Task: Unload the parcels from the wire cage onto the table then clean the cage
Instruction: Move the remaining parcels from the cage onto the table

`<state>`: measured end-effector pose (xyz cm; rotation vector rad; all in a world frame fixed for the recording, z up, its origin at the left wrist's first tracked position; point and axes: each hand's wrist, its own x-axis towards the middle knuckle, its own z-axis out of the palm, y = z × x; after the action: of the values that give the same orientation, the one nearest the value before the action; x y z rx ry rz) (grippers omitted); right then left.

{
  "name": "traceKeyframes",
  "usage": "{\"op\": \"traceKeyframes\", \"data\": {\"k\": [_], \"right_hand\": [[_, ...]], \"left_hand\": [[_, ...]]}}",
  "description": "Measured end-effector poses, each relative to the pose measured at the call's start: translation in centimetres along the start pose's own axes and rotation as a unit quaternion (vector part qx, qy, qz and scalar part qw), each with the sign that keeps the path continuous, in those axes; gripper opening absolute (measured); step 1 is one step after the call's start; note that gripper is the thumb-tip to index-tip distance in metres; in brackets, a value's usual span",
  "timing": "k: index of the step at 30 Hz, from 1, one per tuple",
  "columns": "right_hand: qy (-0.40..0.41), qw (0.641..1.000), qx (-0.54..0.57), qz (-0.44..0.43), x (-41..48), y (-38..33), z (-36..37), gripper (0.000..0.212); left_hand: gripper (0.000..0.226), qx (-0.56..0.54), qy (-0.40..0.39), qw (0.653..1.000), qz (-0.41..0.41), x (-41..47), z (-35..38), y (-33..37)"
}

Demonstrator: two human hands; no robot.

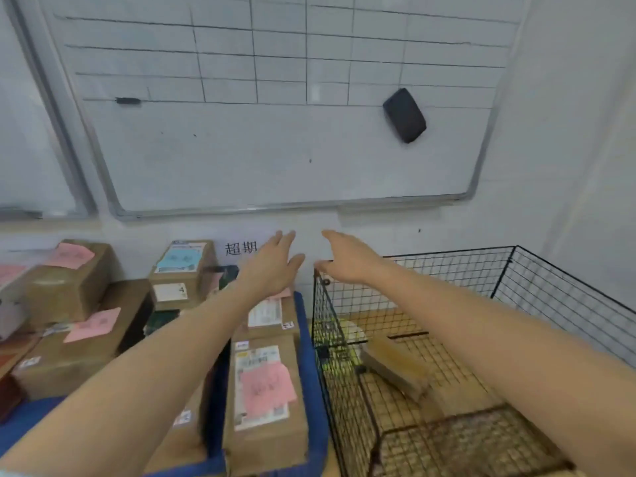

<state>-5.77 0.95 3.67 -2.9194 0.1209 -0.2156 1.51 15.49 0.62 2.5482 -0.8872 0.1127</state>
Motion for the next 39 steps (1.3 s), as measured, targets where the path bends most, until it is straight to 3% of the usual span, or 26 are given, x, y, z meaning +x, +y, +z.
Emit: {"op": "traceKeyframes", "data": {"k": [5,10,21,25,33,39], "right_hand": [[0.015,0.999,-0.038,0.005,-6.6,8.9,-4.1,0.074],[-0.003,0.998,-0.022,0.05,-11.9,16.8,-4.5,0.077],[-0.117,0.988,-0.035,0.09,-13.6,28.9,-0.4,0.086],[-0.202,0.976,-0.042,0.069,-12.4,31.3,2.1,0.082],[-0.393,0.914,-0.1,0.014,-8.8,33.8,7.5,0.085],[-0.531,0.845,-0.068,-0.001,-8.3,33.6,13.4,0.095]], "left_hand": [[0.062,0.019,-0.027,0.999,0.027,0.5,4.6,12.2],[0.061,0.03,-0.076,0.996,0.042,-0.4,9.0,19.5],[0.063,0.073,-0.214,0.972,0.061,4.6,16.7,21.7],[0.065,0.102,-0.314,0.943,0.047,6.1,19.0,20.9],[0.051,0.153,-0.502,0.851,0.011,5.6,24.9,19.9],[0.058,0.062,-0.6,0.786,-0.134,4.7,29.7,19.1]]}}
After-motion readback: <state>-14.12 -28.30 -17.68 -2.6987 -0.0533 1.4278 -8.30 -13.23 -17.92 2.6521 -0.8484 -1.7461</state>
